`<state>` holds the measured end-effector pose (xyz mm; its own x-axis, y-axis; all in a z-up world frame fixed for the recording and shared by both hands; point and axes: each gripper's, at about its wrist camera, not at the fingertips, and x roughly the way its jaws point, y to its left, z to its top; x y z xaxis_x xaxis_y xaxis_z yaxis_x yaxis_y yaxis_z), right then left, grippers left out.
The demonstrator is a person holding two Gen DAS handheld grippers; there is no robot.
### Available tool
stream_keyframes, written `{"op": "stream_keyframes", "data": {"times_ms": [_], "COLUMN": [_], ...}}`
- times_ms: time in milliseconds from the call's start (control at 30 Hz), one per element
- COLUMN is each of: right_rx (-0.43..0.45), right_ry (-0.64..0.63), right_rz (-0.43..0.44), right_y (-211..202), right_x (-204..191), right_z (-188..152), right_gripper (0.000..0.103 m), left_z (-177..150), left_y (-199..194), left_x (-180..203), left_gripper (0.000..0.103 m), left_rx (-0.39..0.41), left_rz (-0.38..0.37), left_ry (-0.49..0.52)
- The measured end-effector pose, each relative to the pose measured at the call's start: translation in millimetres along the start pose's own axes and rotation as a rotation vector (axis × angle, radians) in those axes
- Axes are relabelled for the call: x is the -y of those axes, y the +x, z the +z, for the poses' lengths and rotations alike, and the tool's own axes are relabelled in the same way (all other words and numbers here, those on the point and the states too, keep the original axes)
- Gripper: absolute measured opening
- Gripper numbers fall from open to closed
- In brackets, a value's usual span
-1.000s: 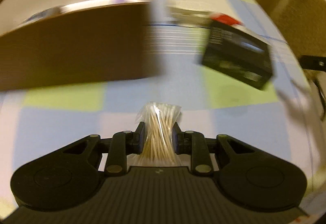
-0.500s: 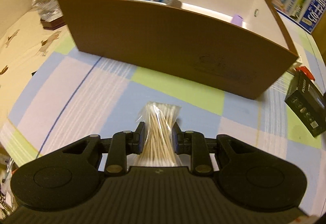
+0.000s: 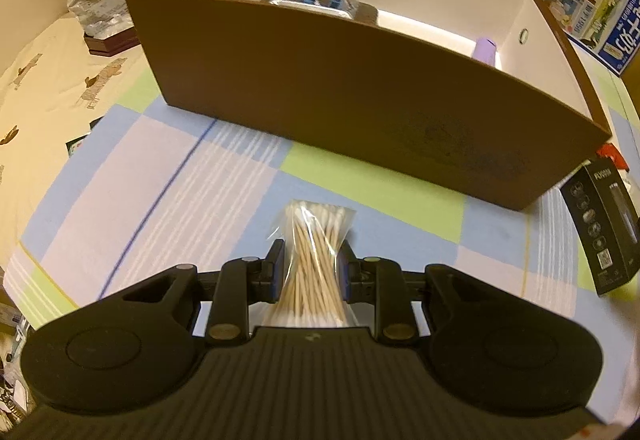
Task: Organize objects
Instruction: 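Grasp the black FLYCO box with the right tool while the left tool lifts the swabs, then carry the swab bag and FLYCO box over the brown box with both tools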
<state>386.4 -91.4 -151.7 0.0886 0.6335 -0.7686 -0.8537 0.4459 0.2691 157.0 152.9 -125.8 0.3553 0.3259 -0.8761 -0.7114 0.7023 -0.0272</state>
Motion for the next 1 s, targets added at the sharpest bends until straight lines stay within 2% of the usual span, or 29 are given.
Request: {"op": "stream_keyframes", "data": {"times_ms": [167,533,633,700,1000], "right_rx": [-0.035,-0.084,-0.090,-0.090,-0.110], "right_ry": [-0.078,-0.152,-0.175,-0.186,-0.185], "right_rz": [-0.055,-0.133,-0.154,-0.162,-0.173], "right_y": [26,61,65,66,54], "right_x": [-21,-36,-39,-41,-51], "right_z": [7,16,14,11,-3], "right_gripper": [0.086,0.086,0.084,0.078,0.077], "left_z": [7,7,6,6,8], "left_y": [-2,-8,-9,-9,-16], "left_x": [-12,-38,-44,-47,-55], "left_gripper": [0.022,0.022,0.022,0.022,0.022], "left_rx": [0.013,0.020,0.018,0.018,0.030], "left_rz": [0.007,0.017,0.018,0.019,0.003], "left_ry": [-0.014,-0.038,-0.040,-0.038,-0.021]}}
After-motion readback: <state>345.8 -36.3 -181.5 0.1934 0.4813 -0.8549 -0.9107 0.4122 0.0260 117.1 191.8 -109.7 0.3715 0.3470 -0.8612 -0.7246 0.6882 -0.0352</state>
